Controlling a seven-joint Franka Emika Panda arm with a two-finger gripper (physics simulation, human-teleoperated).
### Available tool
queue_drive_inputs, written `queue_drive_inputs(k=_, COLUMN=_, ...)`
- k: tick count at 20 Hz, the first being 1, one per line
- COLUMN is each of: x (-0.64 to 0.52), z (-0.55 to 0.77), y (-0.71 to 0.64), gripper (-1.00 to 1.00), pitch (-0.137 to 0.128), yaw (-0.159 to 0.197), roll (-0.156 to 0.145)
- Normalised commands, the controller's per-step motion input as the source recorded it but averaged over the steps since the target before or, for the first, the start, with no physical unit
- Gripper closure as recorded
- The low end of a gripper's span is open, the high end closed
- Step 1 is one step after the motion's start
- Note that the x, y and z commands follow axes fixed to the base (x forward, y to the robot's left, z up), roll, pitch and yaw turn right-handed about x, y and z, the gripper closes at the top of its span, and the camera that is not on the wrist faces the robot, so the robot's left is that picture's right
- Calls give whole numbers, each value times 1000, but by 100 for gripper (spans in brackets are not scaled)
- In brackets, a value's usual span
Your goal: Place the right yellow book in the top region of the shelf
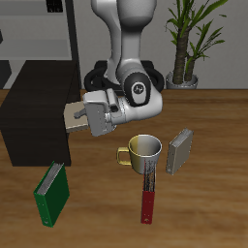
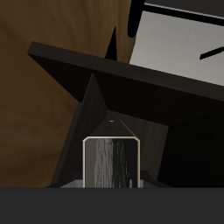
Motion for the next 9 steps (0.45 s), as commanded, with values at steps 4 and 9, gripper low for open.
queue_drive_inputs(k=4, x=93, z=-185, y=-394, gripper=100, pitch=50, yaw=-4, roll=-35)
queue_drive_inputs(k=9, x=126, z=-54, y=-235, gripper=100, pitch=2, yaw=1, roll=-8)
